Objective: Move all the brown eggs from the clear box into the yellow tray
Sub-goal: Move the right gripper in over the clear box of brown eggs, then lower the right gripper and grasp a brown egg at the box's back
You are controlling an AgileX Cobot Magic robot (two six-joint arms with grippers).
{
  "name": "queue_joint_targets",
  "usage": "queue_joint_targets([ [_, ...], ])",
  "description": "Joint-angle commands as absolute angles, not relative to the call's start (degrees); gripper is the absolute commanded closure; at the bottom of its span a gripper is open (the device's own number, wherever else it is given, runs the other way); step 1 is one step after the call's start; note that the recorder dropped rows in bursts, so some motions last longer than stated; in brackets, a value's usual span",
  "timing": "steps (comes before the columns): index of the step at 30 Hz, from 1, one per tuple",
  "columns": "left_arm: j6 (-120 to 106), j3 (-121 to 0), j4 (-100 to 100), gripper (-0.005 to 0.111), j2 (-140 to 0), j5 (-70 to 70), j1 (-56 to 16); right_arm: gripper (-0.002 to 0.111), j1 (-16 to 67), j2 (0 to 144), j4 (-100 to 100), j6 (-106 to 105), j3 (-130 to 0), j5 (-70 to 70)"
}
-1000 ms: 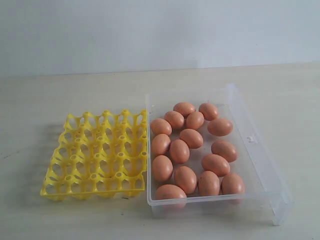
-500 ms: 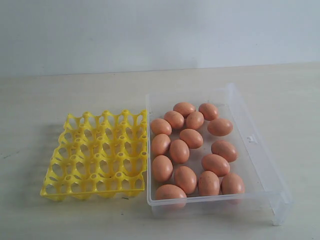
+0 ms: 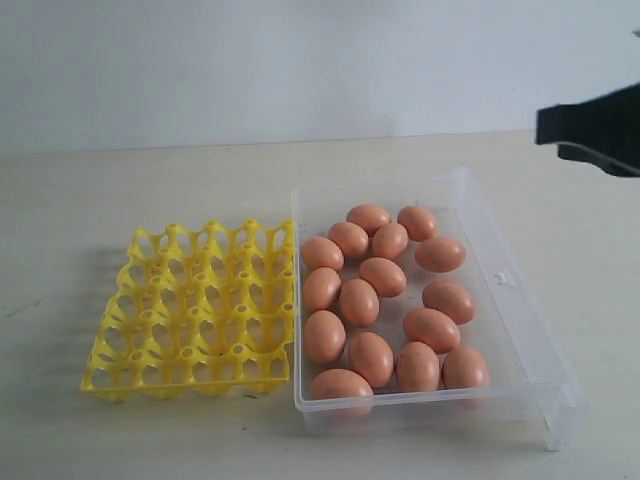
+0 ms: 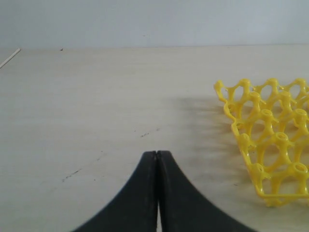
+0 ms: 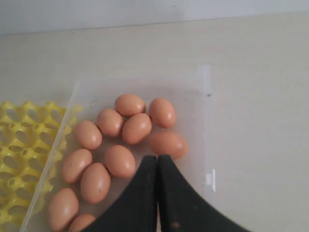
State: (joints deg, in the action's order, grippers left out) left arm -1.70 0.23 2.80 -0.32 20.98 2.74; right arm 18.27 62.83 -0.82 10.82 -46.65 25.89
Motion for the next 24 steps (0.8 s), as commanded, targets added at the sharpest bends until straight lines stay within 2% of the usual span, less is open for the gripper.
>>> queue_joint_targets([
  [1,-1.7,0.0,3.1,0.107,0.0,20.3,2.2,0.108,22.1,72.0,0.8,4.7,-57.7,33.5],
  [6,-1.7,0.0,3.1,0.107,0.0,20.3,2.2,0.107,23.3,85.9,0.0,-16.0,-72.7,52.8],
  [10,-1.7,0.0,3.1,0.107,0.0,20.3,2.2,0.094,23.3,94.3,0.0,-19.5,-81.2,62.8],
  [18,-1.7,0.0,3.1,0.107,0.0,20.3,2.2,0.046,23.3,103.2,0.6,-24.0,-84.4,63.4],
  [20,-1.7,0.0,3.1,0.107,0.0,20.3,2.2,0.04,23.3,104.9,0.7,-24.0,-84.4,62.1],
  [24,-1.7,0.0,3.1,0.107,0.0,20.3,2.2,0.039,23.3,108.5,1.3,-24.0,-84.4,58.9],
])
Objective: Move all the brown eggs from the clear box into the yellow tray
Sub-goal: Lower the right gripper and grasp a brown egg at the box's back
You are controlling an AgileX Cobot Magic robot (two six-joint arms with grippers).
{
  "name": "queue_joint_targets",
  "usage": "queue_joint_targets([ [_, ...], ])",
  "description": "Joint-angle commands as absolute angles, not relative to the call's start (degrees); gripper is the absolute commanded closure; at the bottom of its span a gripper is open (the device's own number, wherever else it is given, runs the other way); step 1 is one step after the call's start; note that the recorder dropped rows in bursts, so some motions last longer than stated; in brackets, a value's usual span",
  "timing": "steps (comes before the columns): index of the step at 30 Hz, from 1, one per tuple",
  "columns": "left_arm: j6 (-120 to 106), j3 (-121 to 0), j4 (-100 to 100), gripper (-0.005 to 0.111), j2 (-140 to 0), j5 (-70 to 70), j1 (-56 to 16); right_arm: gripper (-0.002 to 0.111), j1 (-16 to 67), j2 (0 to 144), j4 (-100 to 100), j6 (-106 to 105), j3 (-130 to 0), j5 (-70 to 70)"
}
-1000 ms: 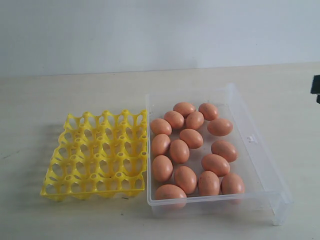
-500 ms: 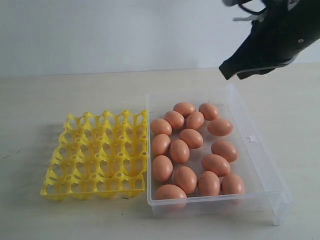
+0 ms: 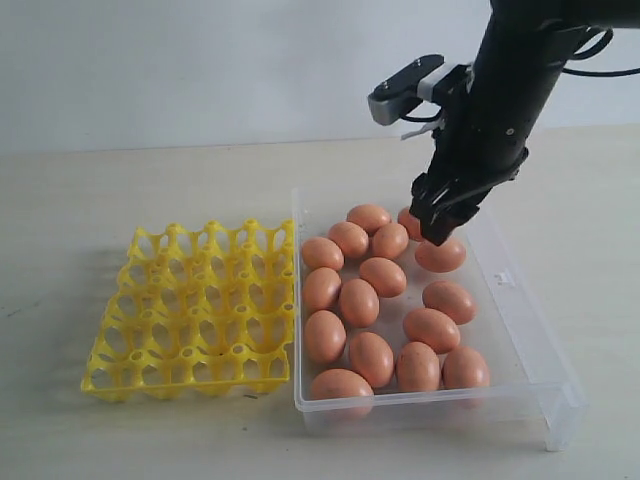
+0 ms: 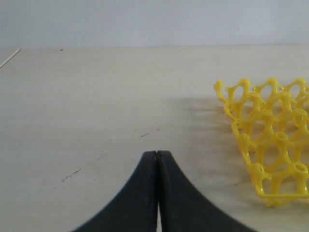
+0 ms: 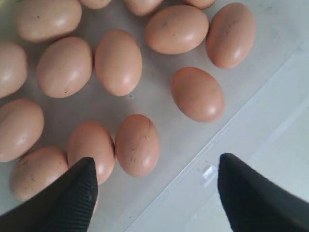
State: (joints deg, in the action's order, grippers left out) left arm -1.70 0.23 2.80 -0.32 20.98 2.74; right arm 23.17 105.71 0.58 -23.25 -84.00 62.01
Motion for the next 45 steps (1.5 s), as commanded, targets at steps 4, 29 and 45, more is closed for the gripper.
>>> queue_joint_targets([
  [4,-1.7,0.0,3.1,0.107,0.0,20.3,2.2,0.039,23.3,111.9,2.3,-24.3,-84.4,56.7],
  [29,-1.7,0.0,3.1,0.107,0.0,20.3,2.2,0.039,21.3,123.1,3.9,-24.2,-90.2,53.3],
  [45,-1.7,0.0,3.1,0.107,0.0,20.3,2.2,0.108,21.3,122.7,5.6,-22.8,-90.3,55.7],
])
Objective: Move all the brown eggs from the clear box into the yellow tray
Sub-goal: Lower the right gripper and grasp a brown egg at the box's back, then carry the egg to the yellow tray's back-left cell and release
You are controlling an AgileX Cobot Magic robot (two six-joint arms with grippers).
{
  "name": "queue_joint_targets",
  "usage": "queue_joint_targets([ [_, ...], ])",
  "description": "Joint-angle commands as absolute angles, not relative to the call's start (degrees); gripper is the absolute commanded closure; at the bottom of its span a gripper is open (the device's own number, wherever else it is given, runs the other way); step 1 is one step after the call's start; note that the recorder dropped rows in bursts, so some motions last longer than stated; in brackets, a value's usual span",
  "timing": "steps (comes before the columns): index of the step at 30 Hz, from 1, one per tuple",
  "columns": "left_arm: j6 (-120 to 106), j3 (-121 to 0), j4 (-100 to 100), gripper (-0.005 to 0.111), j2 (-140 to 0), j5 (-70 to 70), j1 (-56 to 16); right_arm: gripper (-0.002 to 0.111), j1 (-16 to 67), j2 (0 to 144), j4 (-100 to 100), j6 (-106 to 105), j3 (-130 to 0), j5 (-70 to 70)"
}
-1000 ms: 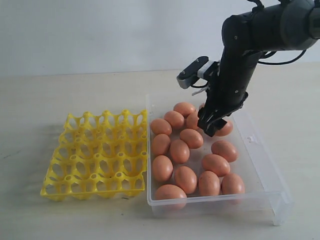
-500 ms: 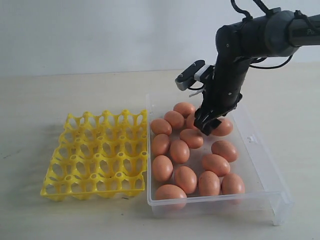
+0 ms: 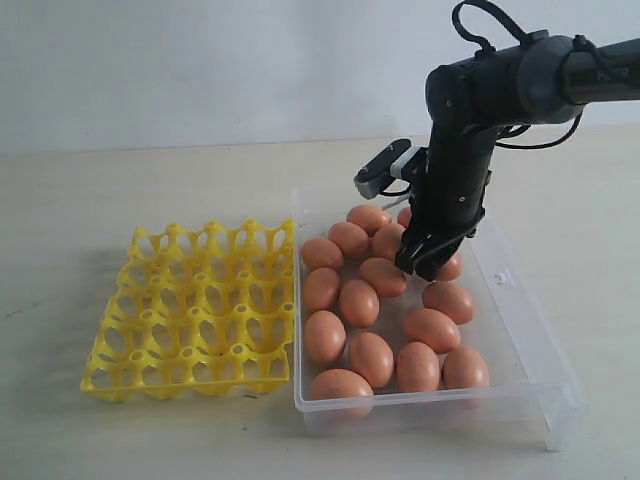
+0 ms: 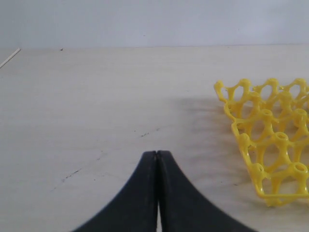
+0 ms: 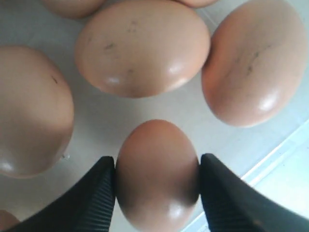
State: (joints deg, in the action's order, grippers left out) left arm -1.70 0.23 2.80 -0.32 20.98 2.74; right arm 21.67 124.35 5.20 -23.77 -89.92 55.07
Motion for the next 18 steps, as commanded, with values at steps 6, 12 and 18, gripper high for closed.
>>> queue_joint_targets([
  [6,-1.7,0.0,3.1,0.107,0.0,20.3,2.2,0.108,21.3,114.5,0.7,-19.1,-89.9,50.2],
  [12,-1.7,0.0,3.1,0.107,0.0,20.3,2.2,0.108,26.7,105.2,-15.3,-23.8,-83.2,23.2],
  [18,-1.7,0.0,3.1,0.107,0.0,20.3,2.2,0.108,33.7,106.2,-15.4,-22.5,-81.2,7.2],
])
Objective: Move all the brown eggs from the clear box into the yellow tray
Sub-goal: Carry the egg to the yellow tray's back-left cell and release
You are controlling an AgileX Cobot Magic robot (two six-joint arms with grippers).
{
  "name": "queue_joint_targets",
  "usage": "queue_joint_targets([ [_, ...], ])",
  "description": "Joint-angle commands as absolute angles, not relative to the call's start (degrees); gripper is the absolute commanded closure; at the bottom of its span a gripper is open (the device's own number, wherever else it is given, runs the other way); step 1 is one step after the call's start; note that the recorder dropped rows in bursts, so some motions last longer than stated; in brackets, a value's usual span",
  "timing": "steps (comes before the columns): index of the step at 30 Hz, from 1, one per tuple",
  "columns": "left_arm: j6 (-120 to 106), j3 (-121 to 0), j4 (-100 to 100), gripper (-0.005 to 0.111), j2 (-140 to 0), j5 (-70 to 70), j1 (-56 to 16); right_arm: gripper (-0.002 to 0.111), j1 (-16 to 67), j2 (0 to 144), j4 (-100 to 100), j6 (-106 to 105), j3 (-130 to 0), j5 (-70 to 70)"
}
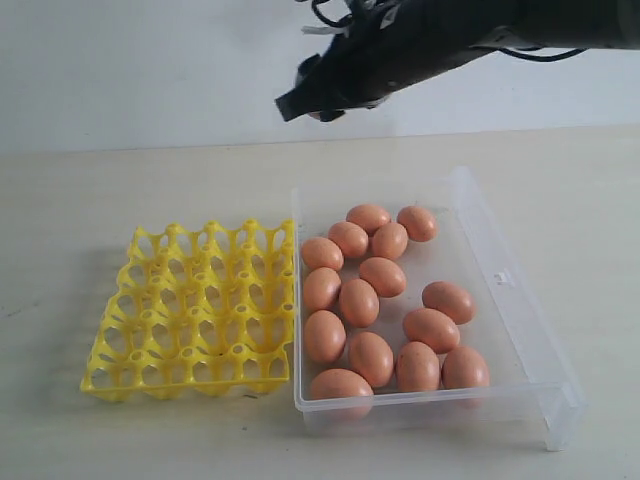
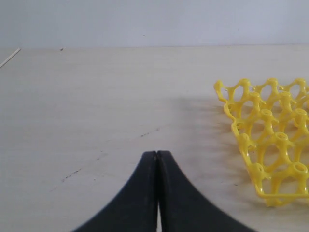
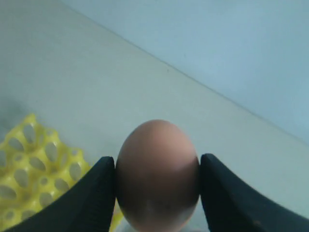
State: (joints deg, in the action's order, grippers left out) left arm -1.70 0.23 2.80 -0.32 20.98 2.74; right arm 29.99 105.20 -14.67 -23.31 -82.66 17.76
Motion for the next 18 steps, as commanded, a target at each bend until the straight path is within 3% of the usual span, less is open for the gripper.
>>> queue_joint_targets([
  [1,-1.7,0.0,3.1,0.107,0.0,20.3,2.2,0.108,34.8,106.9,-14.9,-20.9,-81.1,4.7],
  [13,-1.7,0.0,3.1,0.107,0.0,20.3,2.2,0.108,41.4,118.8,28.9,34.9,-80.9,-19.7],
  [18,-1.7,0.0,3.1,0.107,0.0,20.3,2.2,0.108,41.4,124.2,37.0,46.6,-81.1,-32.2],
])
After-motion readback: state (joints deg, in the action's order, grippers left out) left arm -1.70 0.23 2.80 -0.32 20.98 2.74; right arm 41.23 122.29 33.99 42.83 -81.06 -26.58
